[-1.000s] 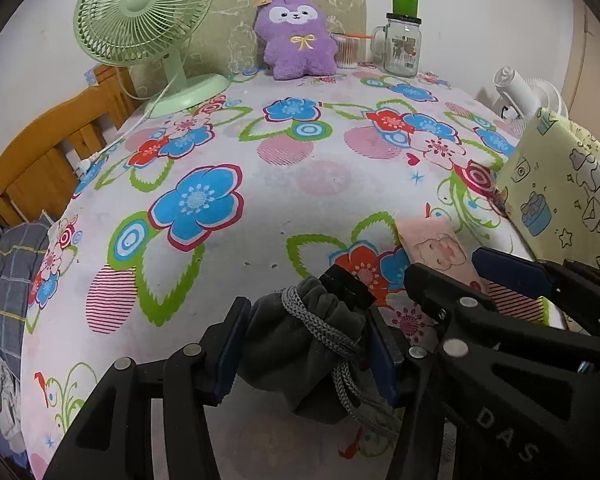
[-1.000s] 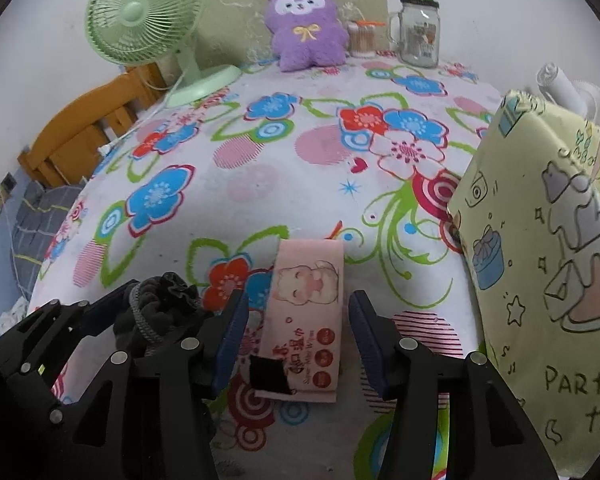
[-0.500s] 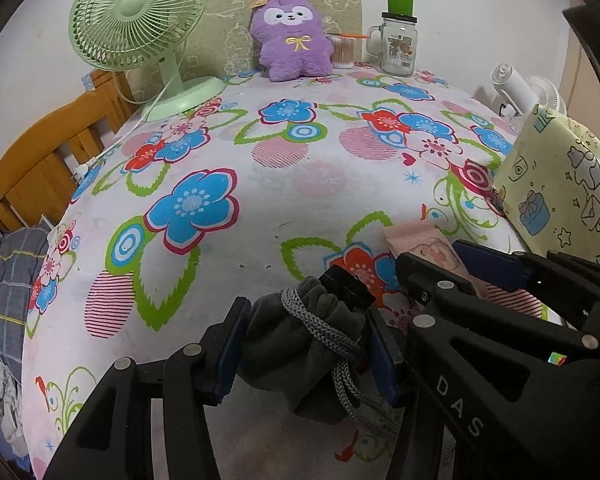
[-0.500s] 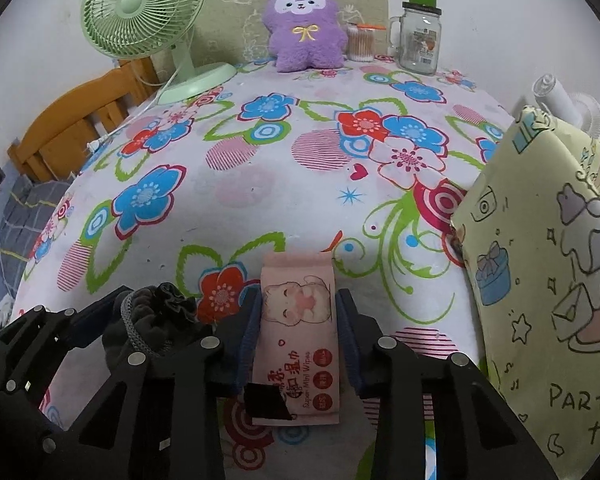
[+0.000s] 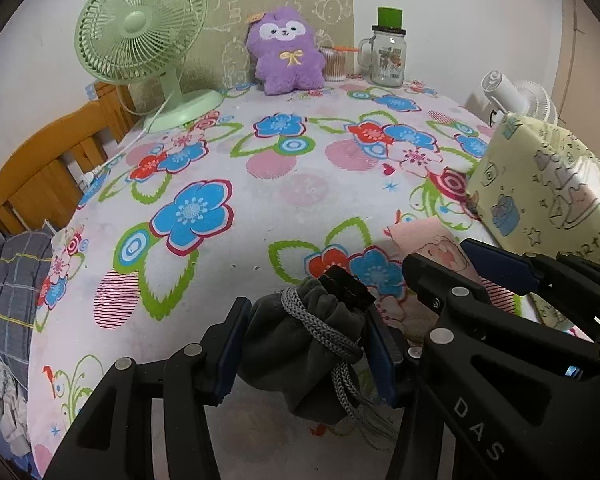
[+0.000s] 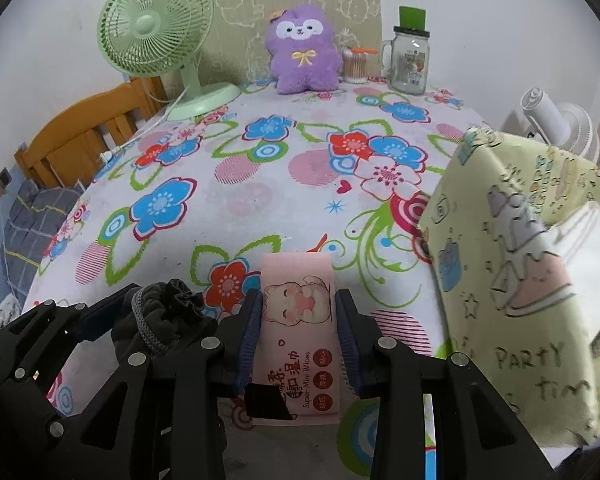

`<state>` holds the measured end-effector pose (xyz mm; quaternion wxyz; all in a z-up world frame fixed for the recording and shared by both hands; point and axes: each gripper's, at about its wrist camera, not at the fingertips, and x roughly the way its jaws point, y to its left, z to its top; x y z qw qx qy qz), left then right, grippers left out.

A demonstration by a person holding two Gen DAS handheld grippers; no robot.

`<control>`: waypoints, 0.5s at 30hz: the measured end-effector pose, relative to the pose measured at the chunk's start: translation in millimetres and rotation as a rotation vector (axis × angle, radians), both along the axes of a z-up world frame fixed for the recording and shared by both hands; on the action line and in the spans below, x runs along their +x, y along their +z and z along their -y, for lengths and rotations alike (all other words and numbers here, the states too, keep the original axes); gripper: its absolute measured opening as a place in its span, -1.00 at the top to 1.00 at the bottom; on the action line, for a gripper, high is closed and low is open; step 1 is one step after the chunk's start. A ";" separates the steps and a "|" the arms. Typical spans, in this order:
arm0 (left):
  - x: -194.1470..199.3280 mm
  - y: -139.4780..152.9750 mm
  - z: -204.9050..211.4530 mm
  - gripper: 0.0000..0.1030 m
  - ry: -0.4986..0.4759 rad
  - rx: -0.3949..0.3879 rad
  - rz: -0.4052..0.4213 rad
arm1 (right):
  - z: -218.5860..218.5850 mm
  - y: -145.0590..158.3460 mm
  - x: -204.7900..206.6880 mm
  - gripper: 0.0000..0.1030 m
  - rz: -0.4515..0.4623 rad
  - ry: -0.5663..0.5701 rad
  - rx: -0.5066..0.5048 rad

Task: Organize soft objects
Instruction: 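Carry the gray pouch and pink wipes pack over the paper box and lower them inside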

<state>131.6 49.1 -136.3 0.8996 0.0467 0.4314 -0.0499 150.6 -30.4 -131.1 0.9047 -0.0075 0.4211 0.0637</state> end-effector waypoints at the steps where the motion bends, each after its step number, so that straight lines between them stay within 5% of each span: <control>1: -1.4 2.2 0.9 -0.09 0.000 0.001 0.005 | 0.9 1.9 -1.2 0.23 0.004 0.000 0.001; 15: -25.2 44.6 11.2 -0.09 0.001 0.001 0.103 | 10.6 47.5 -31.0 0.23 0.106 0.001 0.010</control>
